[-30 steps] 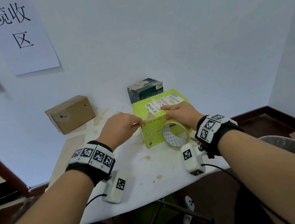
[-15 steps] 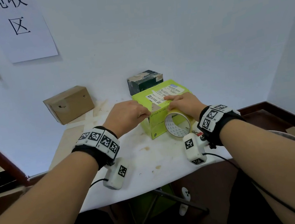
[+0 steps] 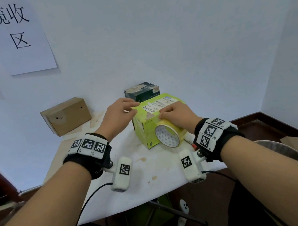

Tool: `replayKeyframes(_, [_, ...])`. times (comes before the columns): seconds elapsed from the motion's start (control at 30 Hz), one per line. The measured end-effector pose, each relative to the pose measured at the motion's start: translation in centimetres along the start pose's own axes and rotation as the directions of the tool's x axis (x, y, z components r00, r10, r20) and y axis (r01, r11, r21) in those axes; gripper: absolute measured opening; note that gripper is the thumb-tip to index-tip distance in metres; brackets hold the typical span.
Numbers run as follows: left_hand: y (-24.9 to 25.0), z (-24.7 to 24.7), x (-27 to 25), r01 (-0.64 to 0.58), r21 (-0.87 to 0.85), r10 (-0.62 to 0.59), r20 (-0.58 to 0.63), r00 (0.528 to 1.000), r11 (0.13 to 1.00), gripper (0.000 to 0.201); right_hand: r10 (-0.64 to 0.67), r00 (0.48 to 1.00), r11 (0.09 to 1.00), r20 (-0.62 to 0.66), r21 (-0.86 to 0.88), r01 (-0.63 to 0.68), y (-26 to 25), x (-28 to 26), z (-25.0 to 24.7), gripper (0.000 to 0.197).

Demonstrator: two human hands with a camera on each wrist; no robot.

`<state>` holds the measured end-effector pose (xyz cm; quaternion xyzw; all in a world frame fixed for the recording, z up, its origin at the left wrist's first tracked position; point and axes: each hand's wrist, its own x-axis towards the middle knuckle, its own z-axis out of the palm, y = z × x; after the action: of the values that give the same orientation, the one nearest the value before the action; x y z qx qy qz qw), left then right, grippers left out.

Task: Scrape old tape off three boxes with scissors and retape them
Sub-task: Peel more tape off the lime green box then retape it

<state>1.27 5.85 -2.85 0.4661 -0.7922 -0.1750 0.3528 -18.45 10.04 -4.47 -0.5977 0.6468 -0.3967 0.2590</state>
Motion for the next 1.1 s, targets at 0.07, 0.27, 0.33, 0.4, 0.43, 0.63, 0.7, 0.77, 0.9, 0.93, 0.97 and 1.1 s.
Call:
replayKeyframes(0.07, [1.2,0.1,0.1,0.156,-0.163,-0.146,0.073,0.987,0.974,0.016,0.008,1.000,1.000,-0.014,-0.007,-0.008,-0.4,-0.3,0.1,0.013])
replayKeyframes(0.27, [3.5,1.4,0.3,0.269,-0.240,-0.186,0.320,0.929,0.933,0.031,0.024,0.999,1.000,-0.037,0.015,-0.023,-1.9,-1.3,0.1,0.018])
replayKeyframes(0.33, [3.7,1.6,0.6,0.298,-0.290,-0.200,0.324,0.925,0.909,0.022,0.031,0.997,0.999,-0.064,0.021,-0.029,-2.2,-1.5,0.0,0.024])
replayKeyframes(0.4, [3.9,1.5,0.7,0.332,-0.298,-0.226,0.337,0.914,0.895,0.021,0.039,0.996,0.999,-0.081,0.024,-0.037,-2.2,-1.6,0.0,0.030])
replayKeyframes(0.43, [4.0,1.4,0.8,0.348,-0.292,-0.239,0.350,0.906,0.891,0.020,0.041,0.995,0.999,-0.086,0.024,-0.039,-2.2,-1.6,0.1,0.031])
replayKeyframes(0.63, [4.7,1.3,1.0,0.428,-0.255,-0.301,0.418,0.857,0.867,0.011,0.071,0.993,0.997,-0.092,0.049,-0.066,-2.0,-2.0,0.1,0.032])
replayKeyframes(0.7, [4.7,1.5,0.9,0.433,-0.241,-0.310,0.419,0.854,0.868,0.010,0.080,0.996,0.997,-0.045,-0.010,-0.081,-2.0,-2.1,0.1,0.036])
replayKeyframes(0.77, [4.7,1.7,0.8,0.435,-0.239,-0.310,0.423,0.851,0.868,0.012,0.119,0.993,0.991,0.013,-0.068,-0.118,-2.1,-2.1,-0.1,0.032])
replayKeyframes(0.9, [4.4,1.9,0.8,0.414,-0.284,-0.289,0.393,0.873,0.865,0.012,0.264,0.955,0.956,0.137,0.096,-0.278,-1.6,-1.6,-1.0,0.081])
replayKeyframes(0.93, [4.2,1.9,0.8,0.405,-0.298,-0.277,0.390,0.878,0.864,0.012,0.281,0.946,0.937,0.164,0.169,-0.307,-1.4,-1.6,-1.2,0.086])
replayKeyframes(0.97, [4.2,1.8,0.8,0.397,-0.309,-0.264,0.392,0.881,0.864,0.011,0.281,0.942,0.917,0.186,0.239,-0.320,-1.4,-1.7,-1.5,0.076])
replayKeyframes(1.1, [4.3,1.8,0.9,0.337,-0.337,-0.233,0.314,0.921,0.879,0.009,0.255,0.933,0.852,0.254,0.397,-0.341,-1.9,-2.4,-2.8,0.042])
